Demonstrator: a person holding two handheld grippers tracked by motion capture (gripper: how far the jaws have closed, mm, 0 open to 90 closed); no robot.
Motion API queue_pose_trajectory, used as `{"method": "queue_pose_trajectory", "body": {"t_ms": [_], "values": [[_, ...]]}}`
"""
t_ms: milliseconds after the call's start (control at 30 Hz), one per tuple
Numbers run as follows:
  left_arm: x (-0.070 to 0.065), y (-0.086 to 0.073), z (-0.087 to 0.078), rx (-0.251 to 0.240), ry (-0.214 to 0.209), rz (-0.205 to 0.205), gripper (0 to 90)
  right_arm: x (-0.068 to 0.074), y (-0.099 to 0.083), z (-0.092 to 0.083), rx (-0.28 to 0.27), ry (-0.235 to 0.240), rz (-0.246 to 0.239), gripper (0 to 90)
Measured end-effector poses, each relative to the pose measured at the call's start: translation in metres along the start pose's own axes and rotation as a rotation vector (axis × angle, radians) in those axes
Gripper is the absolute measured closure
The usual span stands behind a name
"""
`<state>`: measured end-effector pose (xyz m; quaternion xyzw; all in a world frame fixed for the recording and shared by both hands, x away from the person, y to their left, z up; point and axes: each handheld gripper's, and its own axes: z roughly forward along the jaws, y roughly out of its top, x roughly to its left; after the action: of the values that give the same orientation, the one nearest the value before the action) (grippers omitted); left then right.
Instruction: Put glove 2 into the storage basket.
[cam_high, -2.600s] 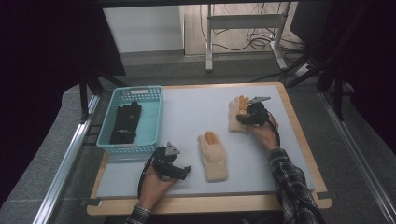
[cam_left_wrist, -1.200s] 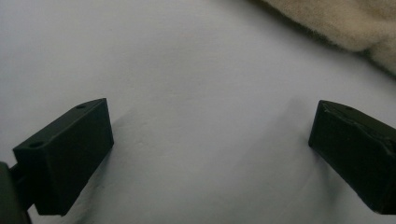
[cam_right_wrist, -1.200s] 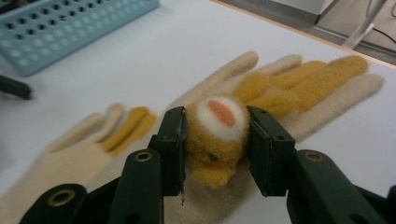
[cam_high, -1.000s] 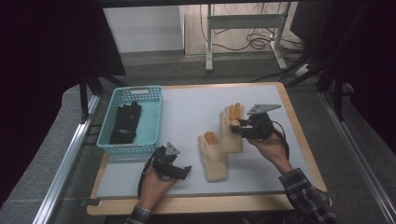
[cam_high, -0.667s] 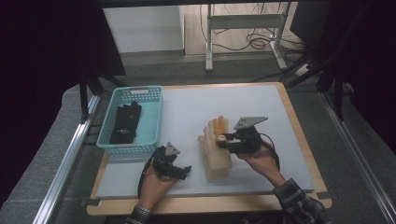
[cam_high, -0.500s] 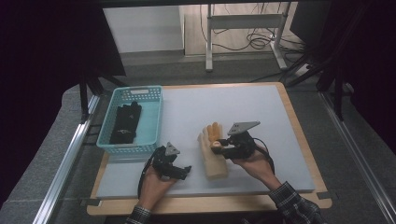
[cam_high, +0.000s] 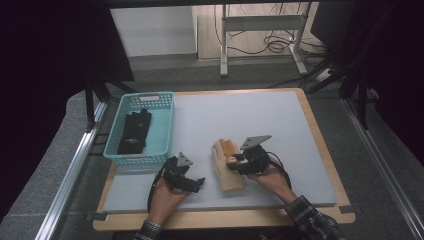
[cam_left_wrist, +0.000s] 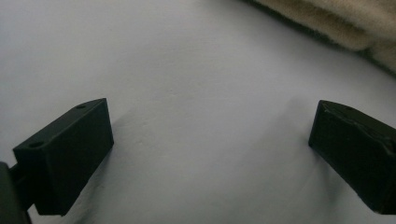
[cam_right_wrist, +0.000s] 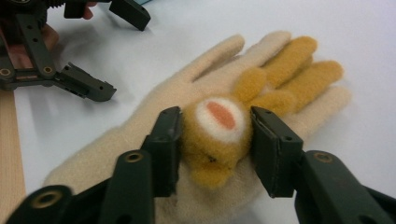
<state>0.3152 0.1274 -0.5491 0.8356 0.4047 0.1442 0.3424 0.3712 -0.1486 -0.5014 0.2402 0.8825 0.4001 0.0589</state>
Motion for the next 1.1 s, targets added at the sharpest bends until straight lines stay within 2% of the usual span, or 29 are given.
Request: {"method": "queue_pose_trajectory", "body": {"t_ms": [167, 333, 433, 533, 667, 733, 933, 1100], "values": [[0.000, 0.000, 0.000, -0.001, -0.001, -0.002, 0.0, 0.000, 0.004, -0.014, -0.033, -0.020, -0.005, 45.0], [0.000, 0.000, -0.001, 0.003, -0.001, -0.004, 0.2, -0.010, 0.000, -0.031, -0.052, -0.058, 0.012, 46.4], [0.000, 0.000, -0.002, 0.004, 0.005, -0.005, 0.9, -0.016, -0.009, -0.036, -0.045, -0.072, 0.020, 52.3], [0.000, -0.003, -0.006, 0.009, 0.007, -0.013, 1.2, -0.019, -0.021, -0.039, -0.025, -0.069, 0.035, 66.0], [0.003, -0.008, -0.012, 0.023, 0.036, -0.035, 1.4, -0.014, -0.035, -0.038, -0.002, -0.046, 0.026, 79.7], [0.006, -0.011, -0.016, 0.025, 0.048, -0.034, 1.5, -0.010, -0.039, -0.036, 0.013, -0.036, 0.008, 83.1], [0.017, -0.022, -0.027, 0.025, 0.096, -0.055, 1.3, 0.003, -0.050, -0.022, 0.059, -0.015, -0.025, 86.2], [0.027, -0.033, -0.033, 0.015, 0.086, -0.094, 0.6, 0.011, -0.048, -0.013, 0.057, 0.011, -0.034, 86.4]]}}
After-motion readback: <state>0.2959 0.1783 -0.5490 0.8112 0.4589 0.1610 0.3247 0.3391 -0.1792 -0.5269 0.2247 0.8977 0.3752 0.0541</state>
